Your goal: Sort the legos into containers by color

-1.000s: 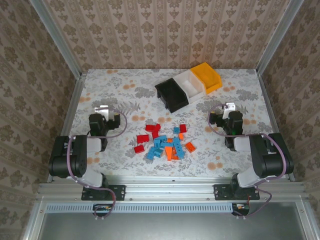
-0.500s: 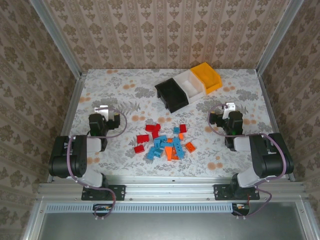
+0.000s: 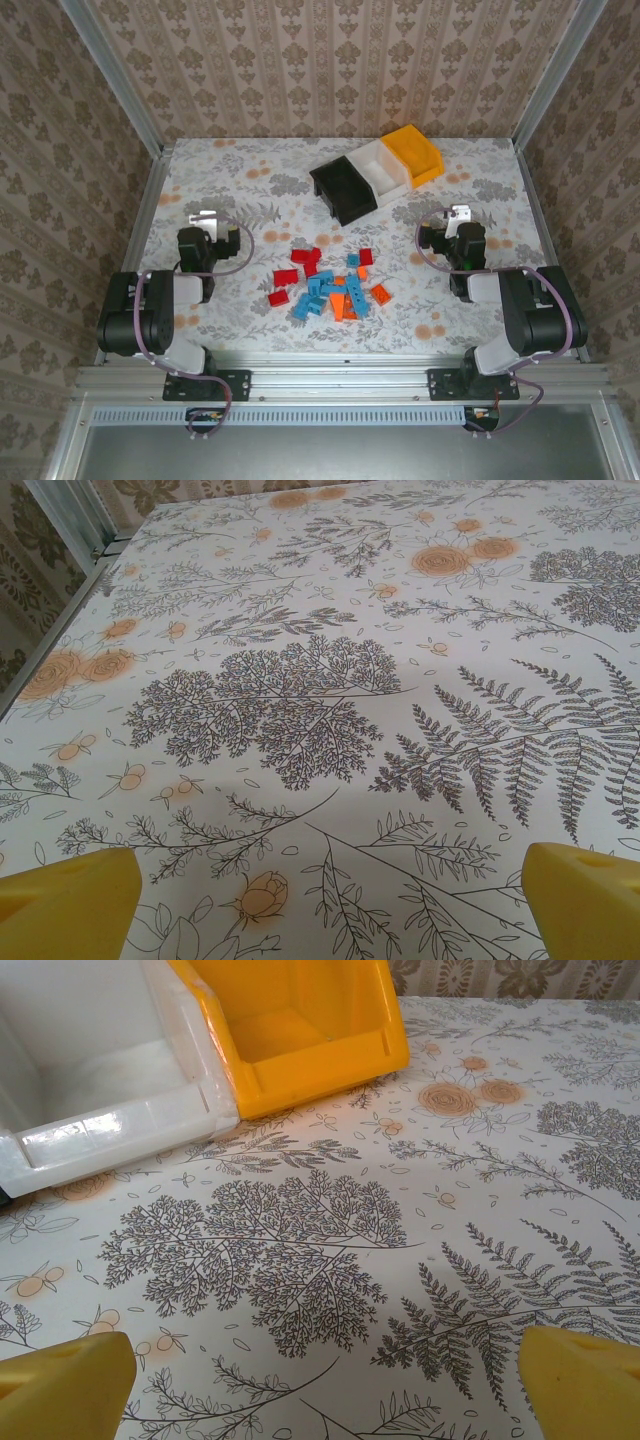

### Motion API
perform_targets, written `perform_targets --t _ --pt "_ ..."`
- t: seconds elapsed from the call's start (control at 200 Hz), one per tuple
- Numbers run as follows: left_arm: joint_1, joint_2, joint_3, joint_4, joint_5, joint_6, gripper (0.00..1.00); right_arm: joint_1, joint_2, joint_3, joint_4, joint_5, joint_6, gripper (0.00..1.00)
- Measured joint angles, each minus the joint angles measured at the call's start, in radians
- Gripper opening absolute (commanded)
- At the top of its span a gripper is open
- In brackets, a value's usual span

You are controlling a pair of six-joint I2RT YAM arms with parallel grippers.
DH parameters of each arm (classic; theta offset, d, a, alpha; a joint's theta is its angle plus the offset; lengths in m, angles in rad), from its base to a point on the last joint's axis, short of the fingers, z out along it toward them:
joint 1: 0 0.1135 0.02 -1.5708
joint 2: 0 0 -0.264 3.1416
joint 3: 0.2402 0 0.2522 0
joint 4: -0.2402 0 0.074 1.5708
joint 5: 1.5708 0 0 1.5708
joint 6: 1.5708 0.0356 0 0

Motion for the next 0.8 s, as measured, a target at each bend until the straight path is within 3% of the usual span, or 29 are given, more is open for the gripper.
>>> perform_targets --t 0.165,0.265,0.37,0.46,0.595,0.695,0.8 --pt "0.003 -0.001 0.004 -0.007 -0.013 0.0 1.0 0.0 0.0 0.0 0.0 0.0 0.0 1.0" --pt "-0.031 -0.066 0.058 -0.159 -0.085 0.003 1.0 0.009 -0.005 0.012 -0.019 0.043 0.005 1.0" --pt "-0.121 -0.238 0.168 -0.344 -0.179 0.023 1.0 0.071 -0.084 0.113 -0.253 0.143 0.003 1.0" --pt "-0.223 -0.397 0.31 -0.488 -0.242 0.006 1.0 0.125 -0.184 0.309 -0.522 0.195 0.035 1.0" --pt "-0.322 -0.56 0.536 -0.676 -0.269 -0.198 1.0 0.134 -0.315 0.571 -0.801 0.225 0.22 1.0" --pt "-0.315 -0.655 0.536 -0.738 -0.294 -0.401 1.0 0.078 -0.447 0.489 -0.818 0.174 0.382 0.97" --pt "-0.256 -0.694 0.413 -0.754 -0.27 -0.568 0.87 0.049 -0.477 0.394 -0.909 0.136 0.488 0.91"
